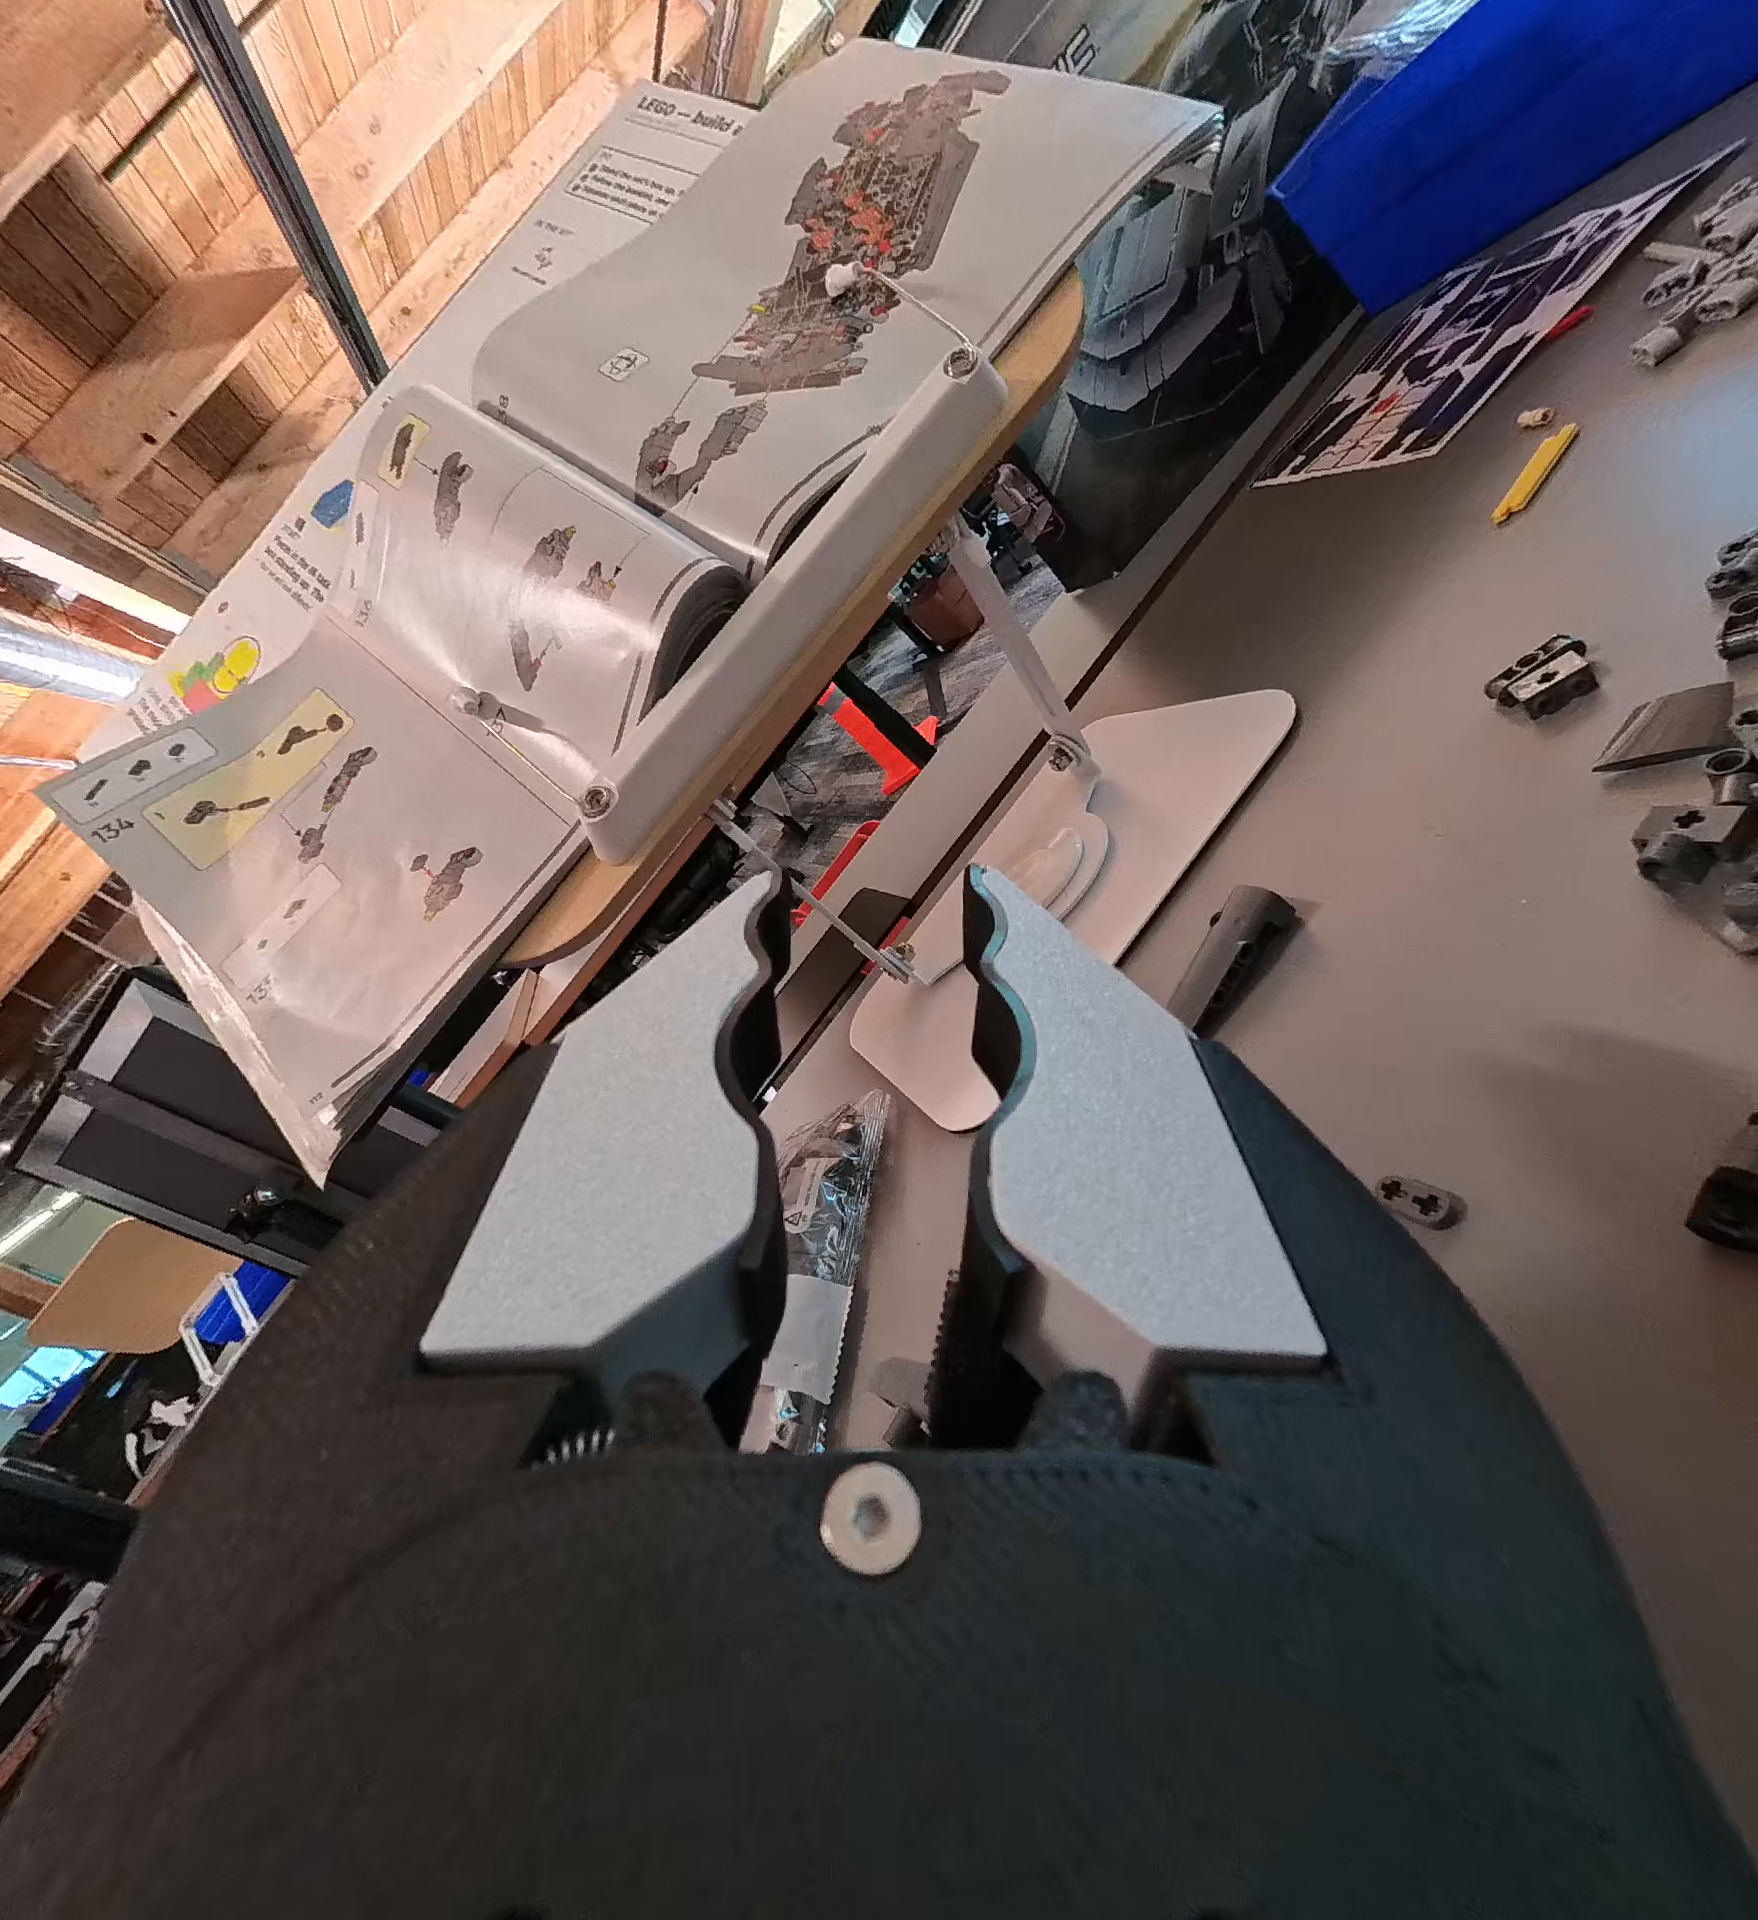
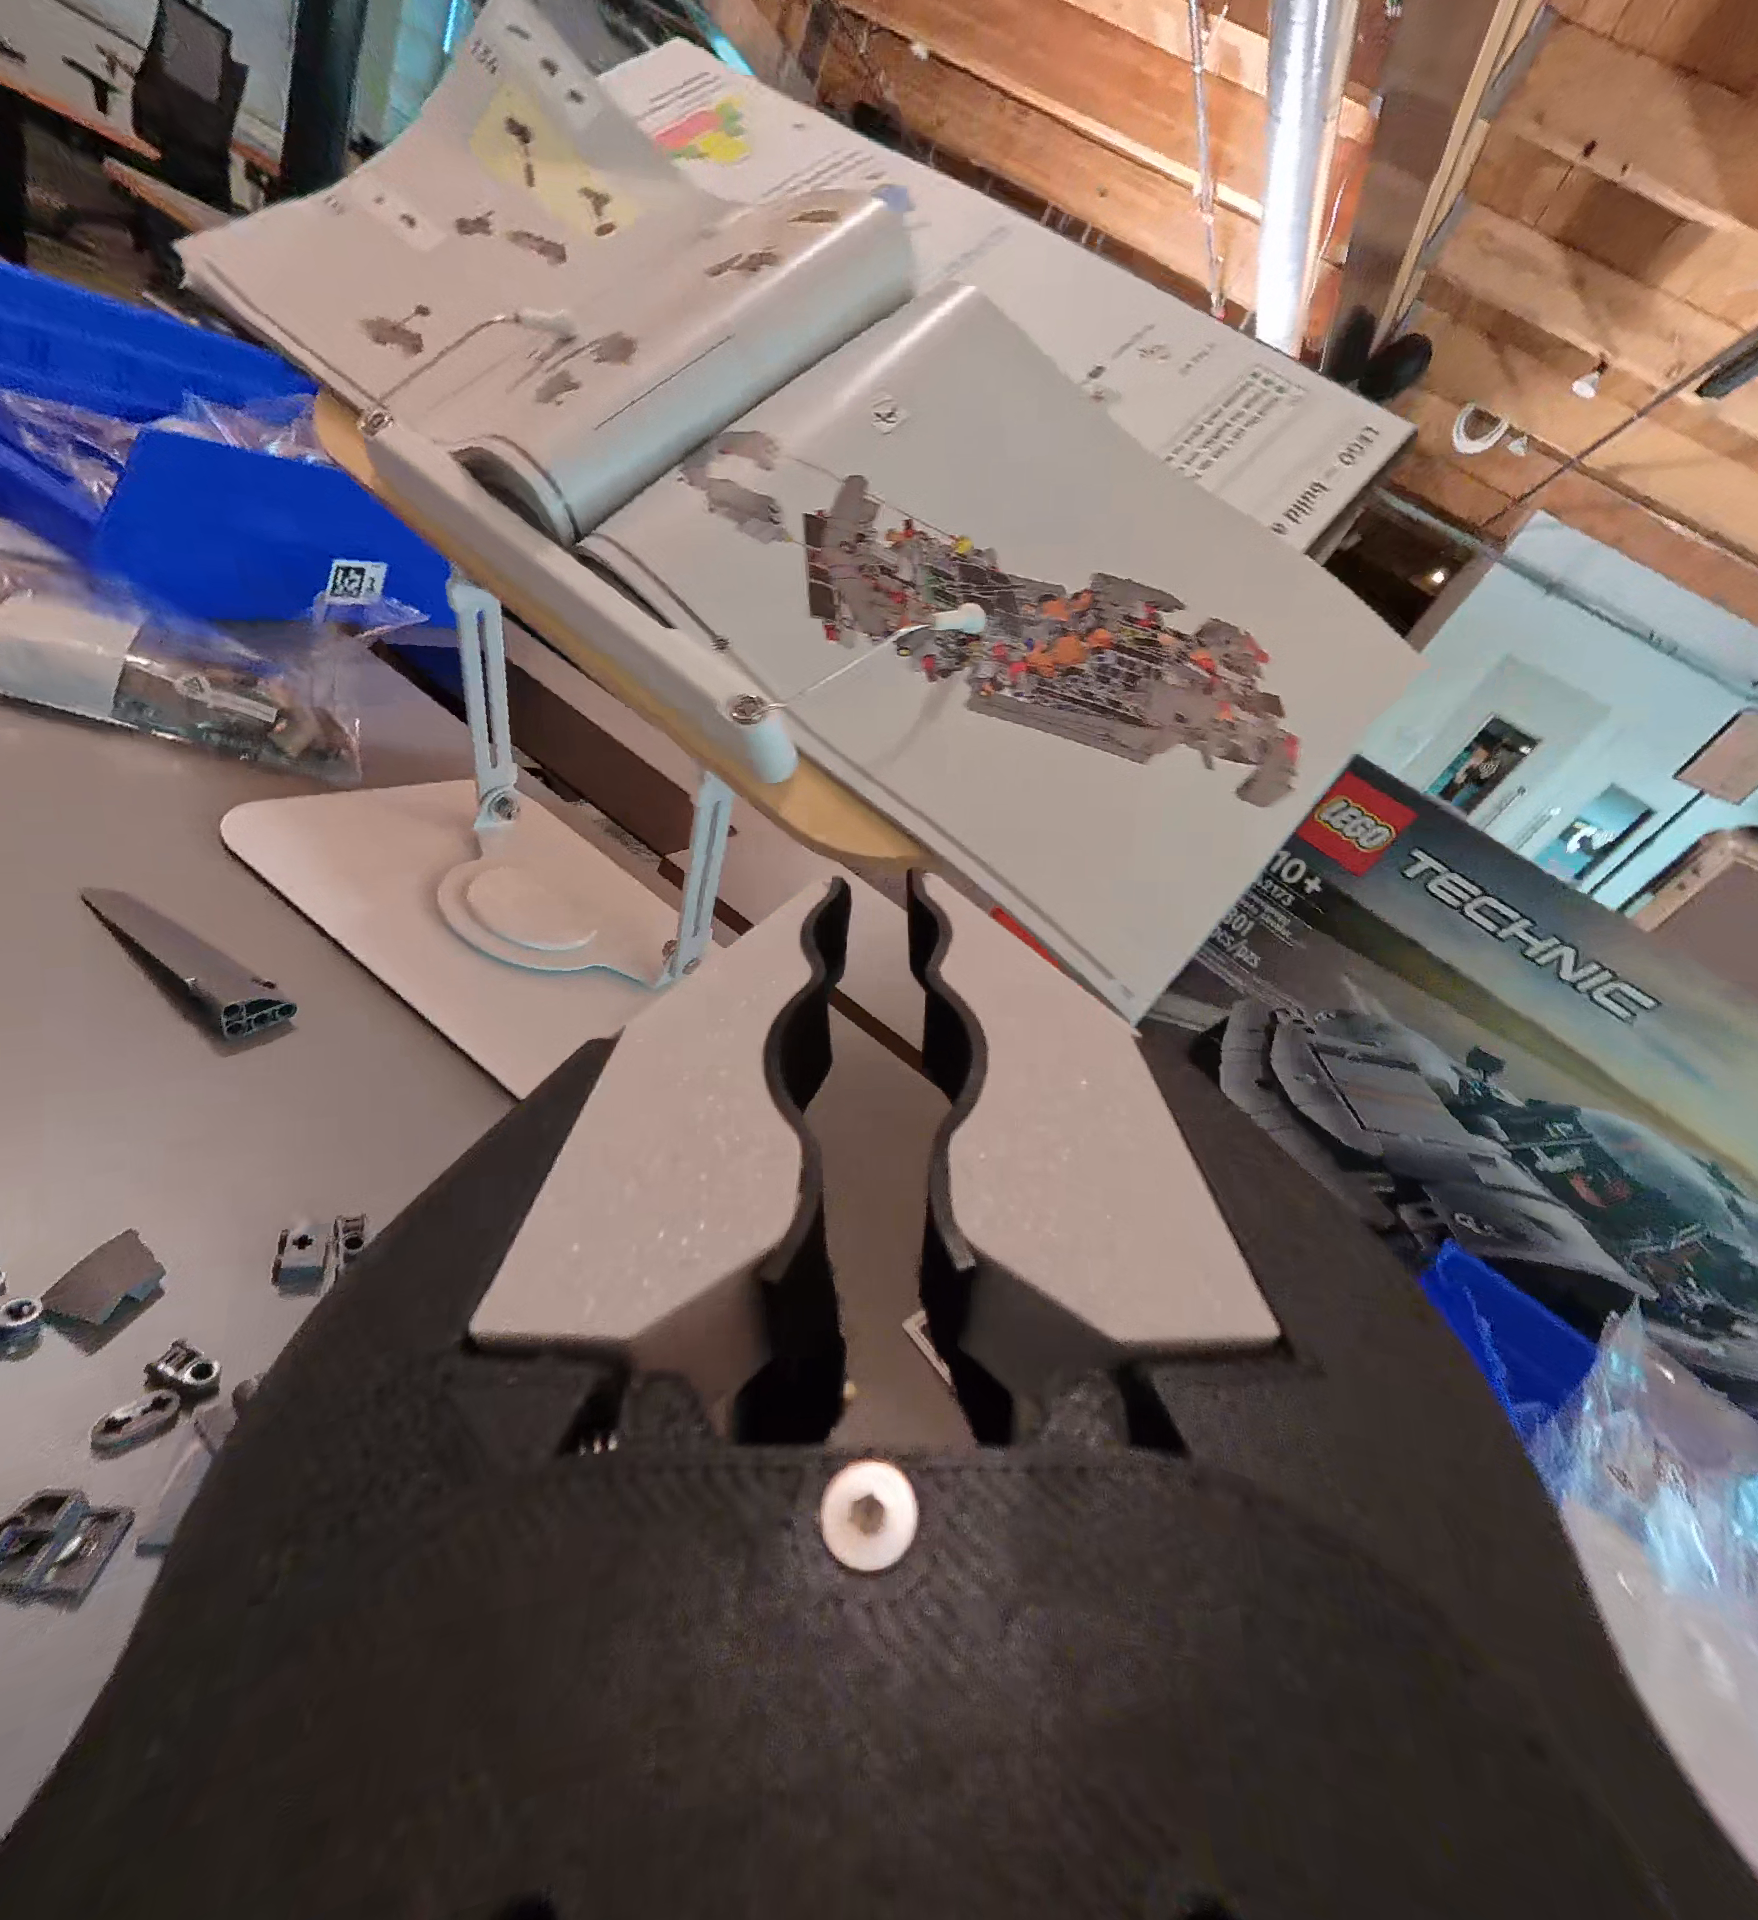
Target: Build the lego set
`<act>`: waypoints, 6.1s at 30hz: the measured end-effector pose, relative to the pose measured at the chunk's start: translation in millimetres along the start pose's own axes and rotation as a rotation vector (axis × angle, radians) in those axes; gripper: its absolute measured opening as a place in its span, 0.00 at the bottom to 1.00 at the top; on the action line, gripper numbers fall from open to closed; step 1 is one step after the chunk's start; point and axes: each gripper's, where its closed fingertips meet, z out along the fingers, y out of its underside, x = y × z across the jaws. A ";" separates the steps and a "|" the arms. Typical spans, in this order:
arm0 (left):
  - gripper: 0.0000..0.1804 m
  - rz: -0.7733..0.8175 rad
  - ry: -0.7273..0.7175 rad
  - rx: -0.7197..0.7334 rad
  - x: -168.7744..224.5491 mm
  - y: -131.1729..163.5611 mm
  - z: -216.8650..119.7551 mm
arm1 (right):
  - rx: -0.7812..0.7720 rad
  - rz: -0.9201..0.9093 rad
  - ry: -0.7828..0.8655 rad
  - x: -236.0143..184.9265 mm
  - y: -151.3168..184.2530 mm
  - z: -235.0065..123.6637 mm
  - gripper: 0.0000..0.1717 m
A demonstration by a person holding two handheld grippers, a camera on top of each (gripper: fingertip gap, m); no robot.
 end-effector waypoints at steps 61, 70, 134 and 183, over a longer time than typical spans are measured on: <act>0.23 -0.016 0.120 -0.029 27.1 3.5 6.7 | -0.439 0.000 -0.126 53.2 68.8 -125.5 0.15; 0.23 -0.002 0.111 -0.052 27.1 9.2 8.5 | -0.548 0.003 -0.273 21.2 115.3 -131.2 0.15; 0.21 0.002 0.173 -0.049 36.1 7.7 6.3 | -0.328 0.051 -0.580 -79.0 88.6 -45.9 0.10; 0.19 0.009 0.197 -0.080 43.9 14.6 10.0 | -0.356 -0.081 -0.854 -136.3 68.6 -56.7 0.11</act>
